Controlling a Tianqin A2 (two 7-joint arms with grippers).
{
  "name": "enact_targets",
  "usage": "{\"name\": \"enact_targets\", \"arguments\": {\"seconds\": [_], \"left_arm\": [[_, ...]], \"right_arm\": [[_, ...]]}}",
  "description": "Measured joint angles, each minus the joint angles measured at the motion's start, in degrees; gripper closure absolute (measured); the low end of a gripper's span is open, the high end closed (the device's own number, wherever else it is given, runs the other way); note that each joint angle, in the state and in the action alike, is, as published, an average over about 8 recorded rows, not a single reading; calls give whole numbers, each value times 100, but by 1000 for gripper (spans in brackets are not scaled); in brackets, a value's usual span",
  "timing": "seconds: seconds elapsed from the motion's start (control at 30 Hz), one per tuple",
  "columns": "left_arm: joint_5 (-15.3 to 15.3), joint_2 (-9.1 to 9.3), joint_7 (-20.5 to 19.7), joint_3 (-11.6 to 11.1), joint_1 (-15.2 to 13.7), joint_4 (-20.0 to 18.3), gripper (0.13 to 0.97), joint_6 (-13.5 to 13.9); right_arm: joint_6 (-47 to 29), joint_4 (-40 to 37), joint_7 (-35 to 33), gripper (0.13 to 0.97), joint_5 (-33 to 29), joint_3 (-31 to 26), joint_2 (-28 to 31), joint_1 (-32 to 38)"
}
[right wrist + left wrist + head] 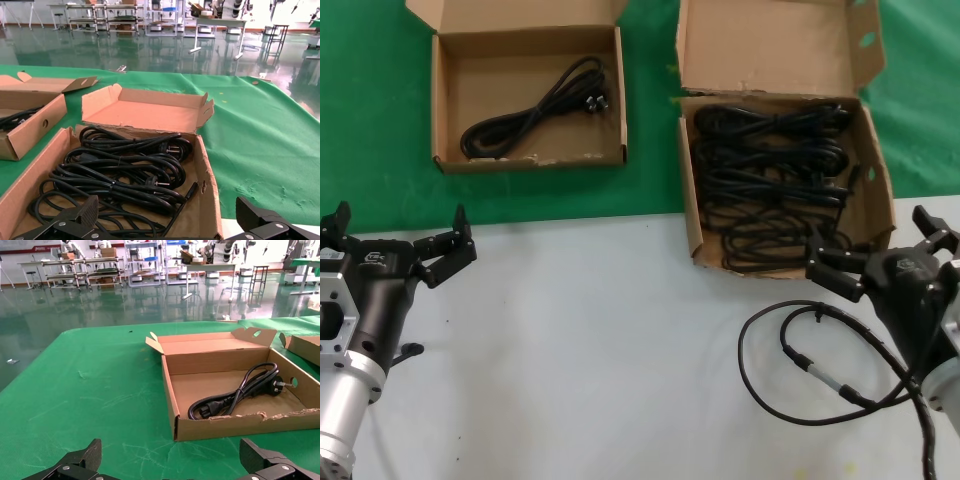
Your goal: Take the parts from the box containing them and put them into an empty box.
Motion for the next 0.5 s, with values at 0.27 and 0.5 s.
{"name": "enact_targets", "arguments": {"seconds": [0.27, 0.5], "left_arm": [[0, 0, 0, 0, 0, 0, 132, 0], [0, 0, 0, 0, 0, 0, 132, 0]], "right_arm": [[0, 0, 0, 129, 0, 0, 0, 0], [0, 0, 0, 129, 0, 0, 0, 0]]}}
